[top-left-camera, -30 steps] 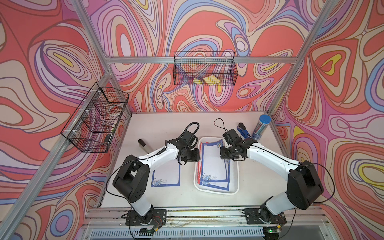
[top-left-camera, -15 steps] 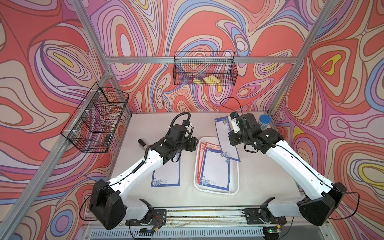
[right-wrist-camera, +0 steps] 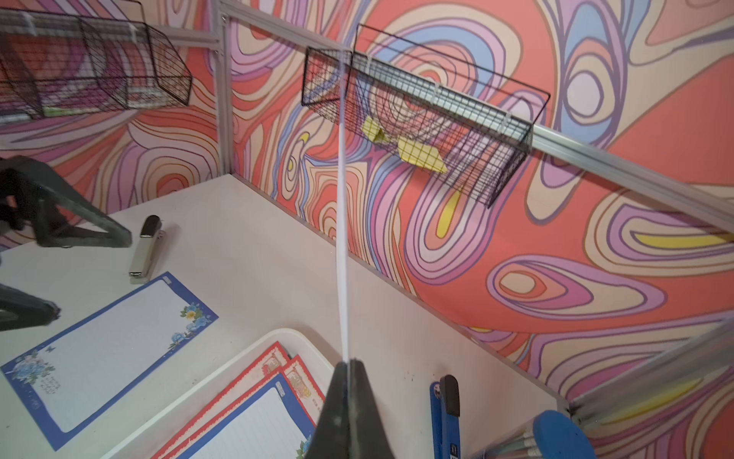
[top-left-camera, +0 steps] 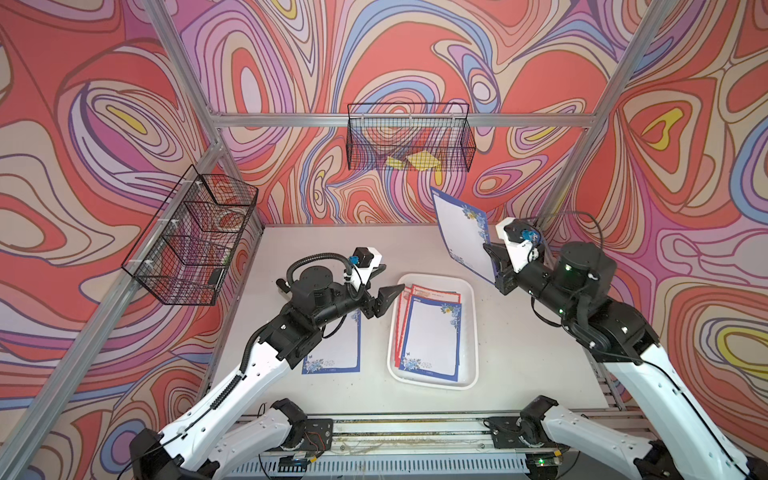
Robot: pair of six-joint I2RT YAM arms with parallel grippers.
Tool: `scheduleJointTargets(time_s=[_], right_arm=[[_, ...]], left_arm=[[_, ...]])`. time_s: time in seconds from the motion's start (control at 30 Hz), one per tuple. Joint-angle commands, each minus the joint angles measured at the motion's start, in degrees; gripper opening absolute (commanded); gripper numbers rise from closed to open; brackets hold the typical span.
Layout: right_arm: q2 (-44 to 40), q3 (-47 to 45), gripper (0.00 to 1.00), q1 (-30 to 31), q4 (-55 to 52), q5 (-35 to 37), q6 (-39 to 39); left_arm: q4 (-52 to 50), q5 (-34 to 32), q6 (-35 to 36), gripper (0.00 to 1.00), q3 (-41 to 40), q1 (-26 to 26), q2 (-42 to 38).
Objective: Take out the stationery paper from the storage box
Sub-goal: Place the stationery paper at the center of the board.
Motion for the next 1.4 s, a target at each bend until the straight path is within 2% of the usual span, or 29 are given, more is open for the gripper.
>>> scheduleJointTargets(time_s=[0.0,0.13,0.27,0.4,0.67,0.9,1.0,1.37], right_arm=[[-2.1,-2.4,0.0,0.2,6.4,-12.2,-3.2],[-4.9,-4.9,0.0,0.2,12.5,-21.5,-0.2],[-5.5,-4.8,0.0,0.2,14.1,-26.2,1.3],[-6.1,-4.2,0.0,0.2,14.8,-28.6,2.2],[-6.3,-1.6,0.0,0.2,15.0,-34.2,4.3],[-4.6,-0.3,0.0,0.2,16.5,-40.4,7.5],[-3.1,0.8,0.0,0.3,16.9,-44.2,9.3],[-3.4,-3.5,0.0,0.2,25.7,-47.7,15.7]], left_arm=[[3.1,7.3,5.6,0.82,-0.3,-0.2,-1.1],[2.1,10.2,7.8,0.84,0.9,-0.2,-1.0],[1.8,10.4,8.4,0.81,1.4,-0.2,-1.8],[1.6,11.5,9.2,0.74,1.3,-0.2,-4.8],[-0.6,13.0,10.3,0.7,2.0,-0.2,-11.4],[-7.8,20.9,10.3,0.66,7.9,-0.2,-10.0],[-7.5,23.2,9.0,0.63,8.5,-0.2,-9.4],[-2.0,21.6,5.8,0.46,6.2,-0.2,-11.2]])
